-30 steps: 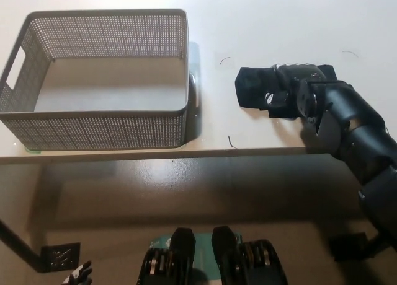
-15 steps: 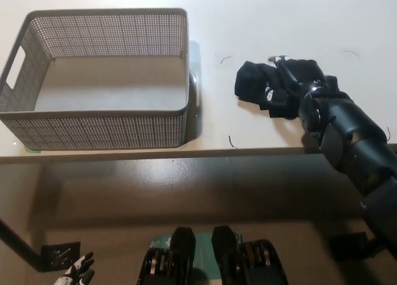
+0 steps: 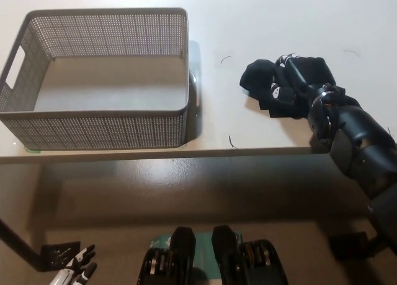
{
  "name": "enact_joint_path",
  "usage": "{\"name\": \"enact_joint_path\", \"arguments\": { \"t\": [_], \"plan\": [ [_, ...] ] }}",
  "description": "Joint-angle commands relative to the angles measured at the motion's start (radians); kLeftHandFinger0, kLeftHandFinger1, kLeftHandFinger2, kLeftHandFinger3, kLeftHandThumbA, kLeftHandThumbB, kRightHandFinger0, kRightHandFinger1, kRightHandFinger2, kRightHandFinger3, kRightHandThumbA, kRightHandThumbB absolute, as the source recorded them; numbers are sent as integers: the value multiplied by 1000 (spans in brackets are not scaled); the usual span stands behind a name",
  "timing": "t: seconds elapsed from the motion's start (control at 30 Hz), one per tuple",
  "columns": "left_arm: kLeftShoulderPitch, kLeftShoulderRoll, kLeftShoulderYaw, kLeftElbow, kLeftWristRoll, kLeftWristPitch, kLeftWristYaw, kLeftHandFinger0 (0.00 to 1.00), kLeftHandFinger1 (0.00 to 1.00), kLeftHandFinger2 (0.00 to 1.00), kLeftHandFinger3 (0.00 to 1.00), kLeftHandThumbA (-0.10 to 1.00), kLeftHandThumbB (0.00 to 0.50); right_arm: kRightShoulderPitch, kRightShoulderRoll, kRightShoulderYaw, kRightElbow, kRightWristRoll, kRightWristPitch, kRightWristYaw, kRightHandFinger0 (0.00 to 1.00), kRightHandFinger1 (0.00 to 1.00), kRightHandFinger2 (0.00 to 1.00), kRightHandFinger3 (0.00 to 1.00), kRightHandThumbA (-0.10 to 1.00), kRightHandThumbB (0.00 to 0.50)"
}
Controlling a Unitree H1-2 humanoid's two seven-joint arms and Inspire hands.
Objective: Use the right hand to pick up the pencil case on the right hand side and put it into a grey container on the left side
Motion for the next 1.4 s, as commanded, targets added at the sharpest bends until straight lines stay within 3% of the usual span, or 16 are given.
{"name": "enact_joint_path", "arguments": {
  "t": [0.0, 0.2, 0.33, 0.37, 0.43, 0.47, 0.5, 0.53, 0.57, 0.6, 0.7, 0.83, 1.0, 1.17, 1.23, 1.37],
  "plan": [
    [-10, 25, 1, -13, 9, 3, -6, 1000, 1000, 1000, 1000, 1000, 459, -43, -25, -14, -1, 16, -28, -65, 0, 381, 794, 803, -100, 159],
    [-11, 24, 3, -5, 9, 1, -3, 1000, 1000, 1000, 1000, 1000, 449, -49, -28, -21, -3, 20, -45, -79, 0, 348, 793, 806, -100, 154],
    [-8, 23, 4, 0, 6, -1, -5, 1000, 1000, 1000, 1000, 1000, 439, -63, -24, -19, -11, 16, -54, -90, 0, 390, 842, 854, -100, 190],
    [-8, 25, 3, 5, 8, -7, -4, 1000, 1000, 1000, 1000, 1000, 440, -71, -21, -14, -14, 11, -58, -97, 0, 375, 785, 798, -100, 209],
    [-7, 26, 2, 4, 11, -4, -4, 1000, 1000, 1000, 1000, 1000, 450, -87, -19, -6, -22, 1, -79, -115, 0, 234, 588, 539, -100, 232],
    [-6, 25, 2, 2, 14, -1, -3, 1000, 1000, 1000, 1000, 1000, 449, -96, -17, -11, -25, 7, -87, -111, 0, 201, 543, 532, -100, 256],
    [-4, 25, 1, -2, 16, 6, -3, 1000, 1000, 1000, 1000, 1000, 449, -109, -14, -17, -31, 13, -96, -108, 0, 163, 532, 430, -100, 222],
    [-3, 25, 2, -5, 15, 13, -6, 1000, 1000, 1000, 1000, 1000, 449, -117, -12, -18, -34, 13, -101, -110, 0, 180, 590, 436, -100, 209],
    [-1, 24, 2, -4, 16, 3, -3, 1000, 1000, 1000, 1000, 1000, 438, -134, -8, -22, -43, 18, -104, -96, 0, 277, 766, 558, -100, 160],
    [0, 25, 2, -5, 13, 1, -5, 1000, 1000, 1000, 1000, 1000, 429, -148, -6, -21, -52, 15, -115, -91, 24, 339, 841, 671, -100, 191],
    [-1, 21, 1, 5, 18, -2, 0, 1000, 1000, 1000, 1000, 1000, 438, -181, -1, -18, -75, 9, -138, -103, 0, 441, 915, 913, -100, 137],
    [-1, 19, 0, 0, 21, -1, 2, 1000, 1000, 1000, 1000, 1000, 405, -226, 18, -25, -98, 15, -139, -84, 0, 423, 847, 821, -100, 162],
    [6, 19, -3, -5, 30, 8, 2, 1000, 1000, 1000, 1000, 1000, 416, -258, 40, -40, -138, 25, -120, -48, 0, 483, 859, 933, -100, 165],
    [13, 21, -5, -17, 38, 13, -1, 1000, 1000, 1000, 1000, 1000, 371, -277, 62, -42, -176, 14, -92, -50, 0, 478, 875, 874, -100, 189],
    [15, 24, -8, -18, 42, 18, -7, 1000, 1000, 1000, 1000, 1000, 387, -286, 78, -41, -195, 11, -79, -45, 16, 493, 891, 891, -100, 197],
    [20, 23, -12, -22, 43, 22, -10, 1000, 1000, 1000, 1000, 1000, 375, -297, 111, -42, -211, 8, -87, -65, 0, 416, 878, 900, -100, 199]
  ]
}}
